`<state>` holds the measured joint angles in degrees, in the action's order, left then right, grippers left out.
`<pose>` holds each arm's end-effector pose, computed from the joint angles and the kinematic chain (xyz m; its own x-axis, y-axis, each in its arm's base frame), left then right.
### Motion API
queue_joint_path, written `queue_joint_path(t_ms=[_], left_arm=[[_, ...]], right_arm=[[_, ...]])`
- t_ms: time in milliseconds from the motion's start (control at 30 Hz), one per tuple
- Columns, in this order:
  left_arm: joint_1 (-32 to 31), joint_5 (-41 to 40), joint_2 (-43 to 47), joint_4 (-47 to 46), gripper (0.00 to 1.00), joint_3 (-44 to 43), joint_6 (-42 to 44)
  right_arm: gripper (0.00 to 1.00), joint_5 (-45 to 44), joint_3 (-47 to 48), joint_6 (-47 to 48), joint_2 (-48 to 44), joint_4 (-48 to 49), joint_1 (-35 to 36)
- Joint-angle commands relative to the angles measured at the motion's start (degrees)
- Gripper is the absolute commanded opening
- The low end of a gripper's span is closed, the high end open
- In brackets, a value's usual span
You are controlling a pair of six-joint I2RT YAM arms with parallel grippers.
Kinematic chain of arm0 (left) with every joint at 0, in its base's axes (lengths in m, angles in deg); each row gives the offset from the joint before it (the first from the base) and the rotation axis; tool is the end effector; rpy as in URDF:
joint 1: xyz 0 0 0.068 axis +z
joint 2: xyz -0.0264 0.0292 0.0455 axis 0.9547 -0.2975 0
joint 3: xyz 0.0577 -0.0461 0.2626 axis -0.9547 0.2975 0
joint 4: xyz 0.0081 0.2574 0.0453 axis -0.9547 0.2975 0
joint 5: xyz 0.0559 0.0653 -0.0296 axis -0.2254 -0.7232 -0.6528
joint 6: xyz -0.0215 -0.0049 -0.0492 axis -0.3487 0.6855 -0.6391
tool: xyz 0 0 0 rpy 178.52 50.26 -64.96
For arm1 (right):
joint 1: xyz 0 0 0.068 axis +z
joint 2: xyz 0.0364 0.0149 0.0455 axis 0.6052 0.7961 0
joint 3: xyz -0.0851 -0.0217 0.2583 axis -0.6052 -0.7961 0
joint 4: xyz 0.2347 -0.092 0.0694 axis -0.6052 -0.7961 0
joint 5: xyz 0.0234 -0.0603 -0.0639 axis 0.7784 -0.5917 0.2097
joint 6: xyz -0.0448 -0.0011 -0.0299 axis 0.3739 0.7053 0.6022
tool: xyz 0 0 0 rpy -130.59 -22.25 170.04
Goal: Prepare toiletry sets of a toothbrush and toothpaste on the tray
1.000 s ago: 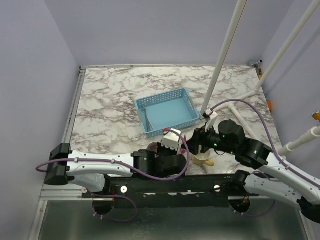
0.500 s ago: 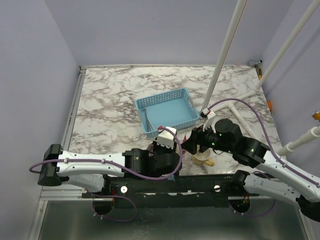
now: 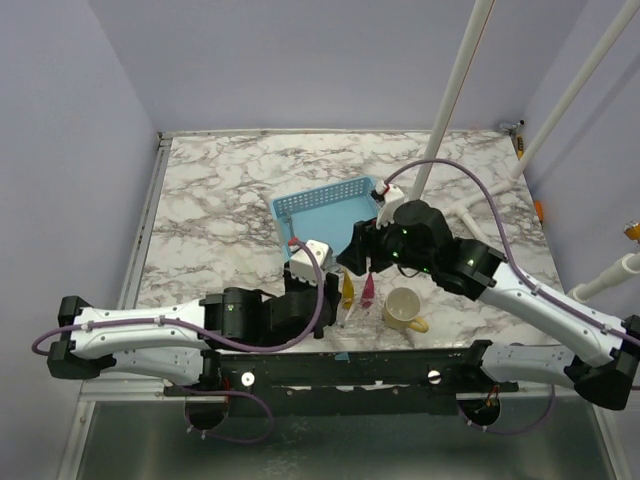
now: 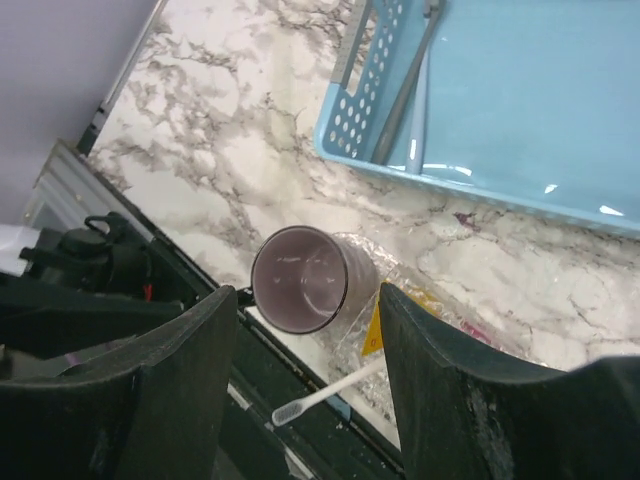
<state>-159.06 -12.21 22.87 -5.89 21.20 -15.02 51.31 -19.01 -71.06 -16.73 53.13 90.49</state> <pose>0.0385 -0.2121 0.3315 -0.5136 0.0560 -0.8562 0.4420 0.8725 -0.2081 0.1415 0.1889 0.3550 -0.6086 -0.0428 -0.7923 -0.5793 0.7064 0.4068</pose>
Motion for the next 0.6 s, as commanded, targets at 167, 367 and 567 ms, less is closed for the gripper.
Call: queue_joint_path(t_ms=[167,367,567], left_arm=[[10.12,11.74,9.17,0.13,0.57,0.63,7.23],[19.0,18.23,14.34,2.42,0.6,0.19,11.26],[30.37,24.89,16.14,5.21,0.6,-0.11,15.04]], right_arm=[[0.61,-5.88,11.33,1.92,16.97,-4.26,0.13],[0.61,-6.34,19.27,3.53,27.75,-4.68,0.16],[0.61,-5.49,25.1,3.73,36.53,-3.58,-0.06]])
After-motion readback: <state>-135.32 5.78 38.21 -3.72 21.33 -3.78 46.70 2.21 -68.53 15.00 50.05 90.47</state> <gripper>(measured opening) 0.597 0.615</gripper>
